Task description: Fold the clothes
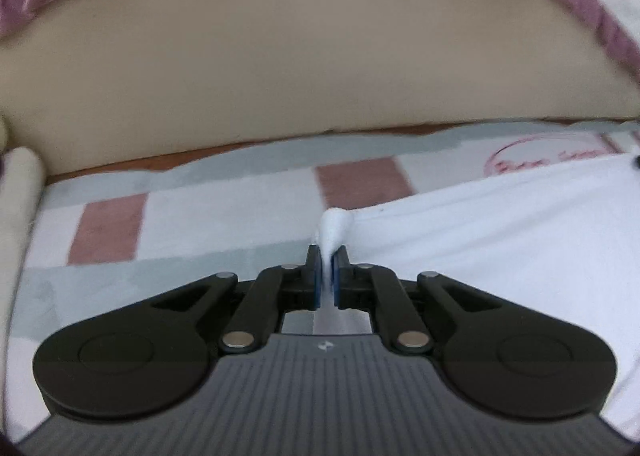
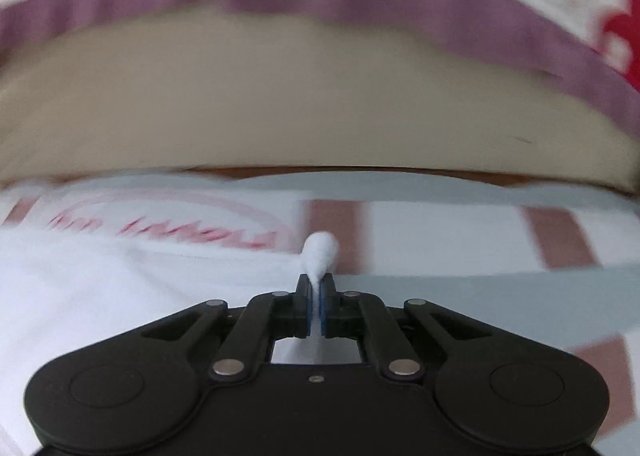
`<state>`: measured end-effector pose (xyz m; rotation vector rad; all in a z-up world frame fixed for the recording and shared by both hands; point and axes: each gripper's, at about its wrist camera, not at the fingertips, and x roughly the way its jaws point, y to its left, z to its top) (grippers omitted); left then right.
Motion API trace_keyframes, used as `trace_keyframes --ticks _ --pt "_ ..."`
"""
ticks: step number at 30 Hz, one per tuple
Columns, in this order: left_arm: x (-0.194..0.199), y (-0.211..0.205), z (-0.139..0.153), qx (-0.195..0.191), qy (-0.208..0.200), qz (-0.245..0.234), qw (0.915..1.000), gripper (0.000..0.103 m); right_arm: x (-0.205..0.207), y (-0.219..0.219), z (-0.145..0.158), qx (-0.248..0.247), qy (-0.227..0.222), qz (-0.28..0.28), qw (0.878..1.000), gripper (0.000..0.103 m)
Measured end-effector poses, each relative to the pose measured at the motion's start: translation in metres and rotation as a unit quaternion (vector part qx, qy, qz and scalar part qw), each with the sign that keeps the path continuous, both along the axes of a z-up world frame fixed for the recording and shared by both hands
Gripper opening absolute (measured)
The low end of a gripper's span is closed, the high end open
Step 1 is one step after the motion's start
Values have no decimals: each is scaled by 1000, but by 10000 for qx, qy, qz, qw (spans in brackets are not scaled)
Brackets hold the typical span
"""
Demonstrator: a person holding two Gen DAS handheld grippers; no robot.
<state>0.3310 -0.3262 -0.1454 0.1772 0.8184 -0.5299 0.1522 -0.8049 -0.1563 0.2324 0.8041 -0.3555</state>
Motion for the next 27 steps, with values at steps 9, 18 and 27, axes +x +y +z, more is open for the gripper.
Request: trace_keyframes --ticks 9,18,27 --pt "-56 40 76 -678 179 375 9968 49 -87 -35 56 1620 -776 -1345 9745 42" --pt "-161 105 70 -1799 1782 128 9673 53 -219 39 78 3556 -1257 -446 9251 71" --pt "-185 118 52 -2157 2230 162 9505 49 -233 63 54 3301 -694 -432 9404 71"
